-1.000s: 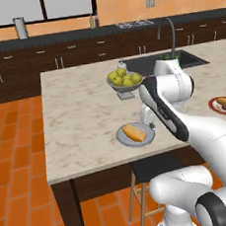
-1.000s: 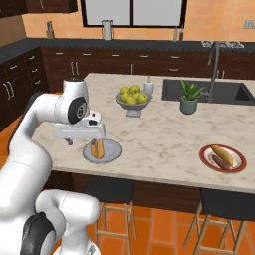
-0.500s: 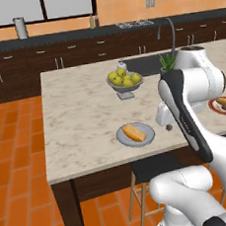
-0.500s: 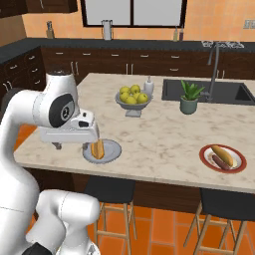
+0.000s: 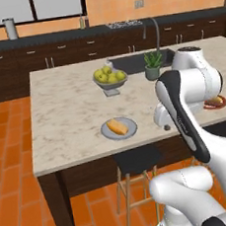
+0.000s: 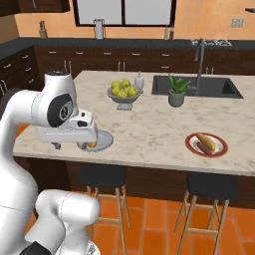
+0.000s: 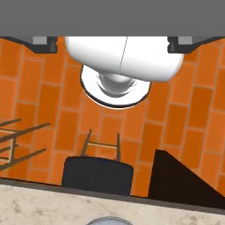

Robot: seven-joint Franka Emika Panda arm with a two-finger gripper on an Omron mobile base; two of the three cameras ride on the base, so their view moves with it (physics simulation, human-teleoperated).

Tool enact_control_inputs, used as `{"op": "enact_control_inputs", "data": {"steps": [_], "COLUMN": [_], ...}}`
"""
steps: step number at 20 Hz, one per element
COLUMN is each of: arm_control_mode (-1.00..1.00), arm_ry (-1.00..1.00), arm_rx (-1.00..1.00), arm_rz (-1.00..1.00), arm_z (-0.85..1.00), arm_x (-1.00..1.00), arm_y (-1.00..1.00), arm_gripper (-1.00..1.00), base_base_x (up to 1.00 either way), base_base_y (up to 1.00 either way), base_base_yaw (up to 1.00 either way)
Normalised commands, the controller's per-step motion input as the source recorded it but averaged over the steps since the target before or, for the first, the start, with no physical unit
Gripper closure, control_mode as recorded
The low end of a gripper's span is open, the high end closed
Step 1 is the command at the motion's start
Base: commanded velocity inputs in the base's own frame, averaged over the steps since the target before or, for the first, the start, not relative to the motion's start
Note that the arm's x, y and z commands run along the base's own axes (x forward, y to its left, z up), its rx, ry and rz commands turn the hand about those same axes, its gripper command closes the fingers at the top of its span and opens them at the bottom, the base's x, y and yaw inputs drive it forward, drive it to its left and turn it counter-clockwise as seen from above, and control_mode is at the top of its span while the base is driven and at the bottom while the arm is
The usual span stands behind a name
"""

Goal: Place one bun and one sausage from the bowl on each plate.

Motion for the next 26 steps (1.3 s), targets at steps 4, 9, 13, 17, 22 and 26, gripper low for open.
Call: {"op": "enact_control_inputs", "data": {"steps": [4, 9, 13, 17, 22, 26], "arm_control_mode": [1.00, 1.00, 1.00, 1.00, 1.00, 1.00], "arm_ry": [0.00, 0.00, 0.00, 0.00, 0.00, 0.00], "arm_rx": [0.00, 0.00, 0.00, 0.00, 0.00, 0.00], "arm_rz": [0.00, 0.00, 0.00, 0.00, 0.00, 0.00], "arm_z": [0.00, 0.00, 0.00, 0.00, 0.00, 0.00], "arm_x": [0.00, 0.00, 0.00, 0.00, 0.00, 0.00], "arm_y": [0.00, 0.00, 0.00, 0.00, 0.00, 0.00], "arm_gripper": [-1.00, -1.00, -1.00, -1.00, -1.00, -1.00], "base_base_x": [-0.71, -0.19, -0.05, -0.01, 0.00, 0.00], "base_base_y": [-0.98, -1.00, -1.00, -1.00, -1.00, -1.00], "base_base_yaw": [-0.26, -0.19, -0.14, -0.12, -0.11, -0.07]}}
